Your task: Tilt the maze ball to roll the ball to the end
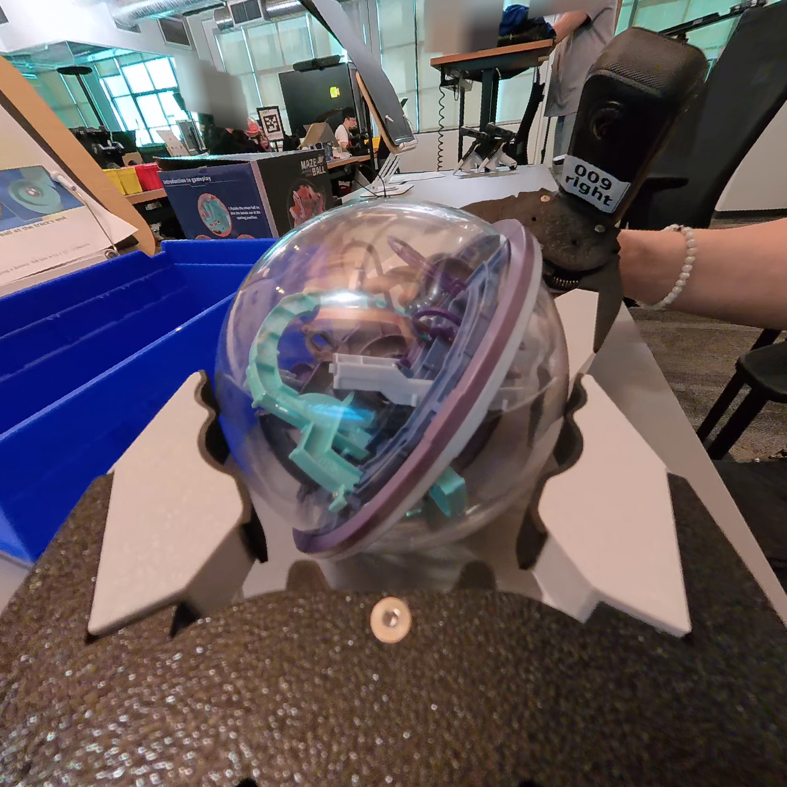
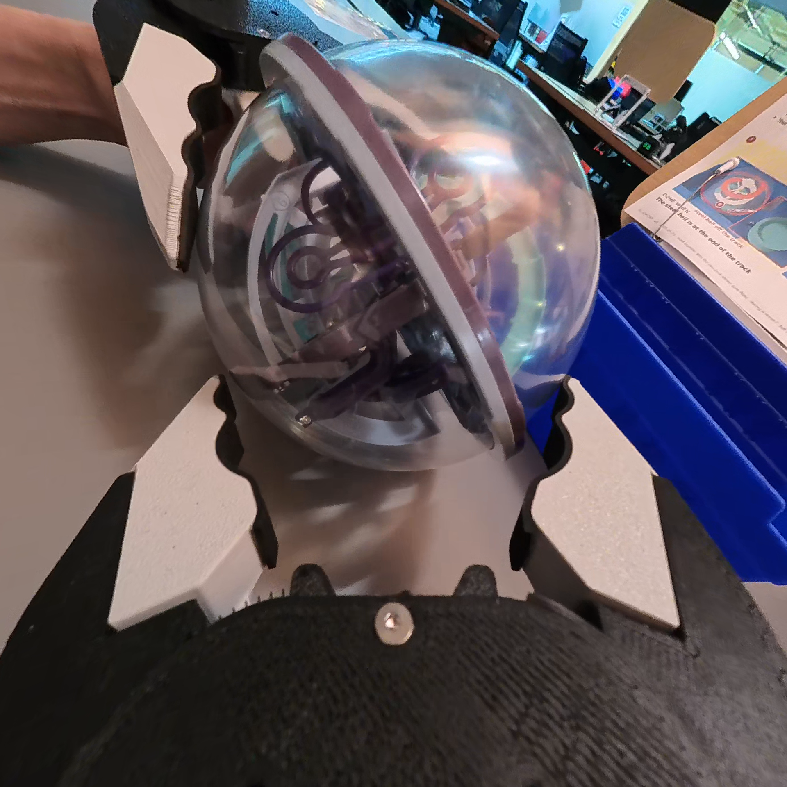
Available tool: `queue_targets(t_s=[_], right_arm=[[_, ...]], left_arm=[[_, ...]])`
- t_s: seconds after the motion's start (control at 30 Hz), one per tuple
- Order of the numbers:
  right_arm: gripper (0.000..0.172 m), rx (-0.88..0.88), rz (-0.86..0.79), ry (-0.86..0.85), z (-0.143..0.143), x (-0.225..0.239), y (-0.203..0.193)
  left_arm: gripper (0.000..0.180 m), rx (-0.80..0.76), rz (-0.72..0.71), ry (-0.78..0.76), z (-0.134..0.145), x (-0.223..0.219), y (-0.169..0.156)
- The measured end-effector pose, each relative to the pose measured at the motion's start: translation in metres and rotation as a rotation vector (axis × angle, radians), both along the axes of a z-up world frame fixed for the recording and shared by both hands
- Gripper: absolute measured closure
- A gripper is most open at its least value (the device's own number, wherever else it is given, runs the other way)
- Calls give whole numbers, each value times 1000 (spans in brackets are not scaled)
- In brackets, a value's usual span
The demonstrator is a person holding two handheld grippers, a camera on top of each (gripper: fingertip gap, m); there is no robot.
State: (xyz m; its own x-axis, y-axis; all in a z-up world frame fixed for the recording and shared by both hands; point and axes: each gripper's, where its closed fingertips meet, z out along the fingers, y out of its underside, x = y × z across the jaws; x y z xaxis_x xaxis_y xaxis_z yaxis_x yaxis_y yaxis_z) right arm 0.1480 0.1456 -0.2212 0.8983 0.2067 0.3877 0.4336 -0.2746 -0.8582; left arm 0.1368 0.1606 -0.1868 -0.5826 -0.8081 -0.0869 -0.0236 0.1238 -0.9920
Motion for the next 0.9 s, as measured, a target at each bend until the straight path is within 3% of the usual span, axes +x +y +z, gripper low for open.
queue_targets(t_s=[0.3,0.43,0.6,0.7,0.9], right_arm=[[31,-33,-19,17,-3,5,-4],[35,-101,-30,-57,-8,11,-8],[15,-155,-67,-219,-22,21,-4],[26,-130,-73,-166,-17,23,-1],[25,-124,-53,-138,-13,18,3]], left_arm=[[28,21,9,-4,2,3,-4],[28,30,-1,13,2,5,-5],[28,8,-2,25,1,8,-7],[28,-17,-3,31,2,9,-5],[28,-59,-27,45,0,7,1]])
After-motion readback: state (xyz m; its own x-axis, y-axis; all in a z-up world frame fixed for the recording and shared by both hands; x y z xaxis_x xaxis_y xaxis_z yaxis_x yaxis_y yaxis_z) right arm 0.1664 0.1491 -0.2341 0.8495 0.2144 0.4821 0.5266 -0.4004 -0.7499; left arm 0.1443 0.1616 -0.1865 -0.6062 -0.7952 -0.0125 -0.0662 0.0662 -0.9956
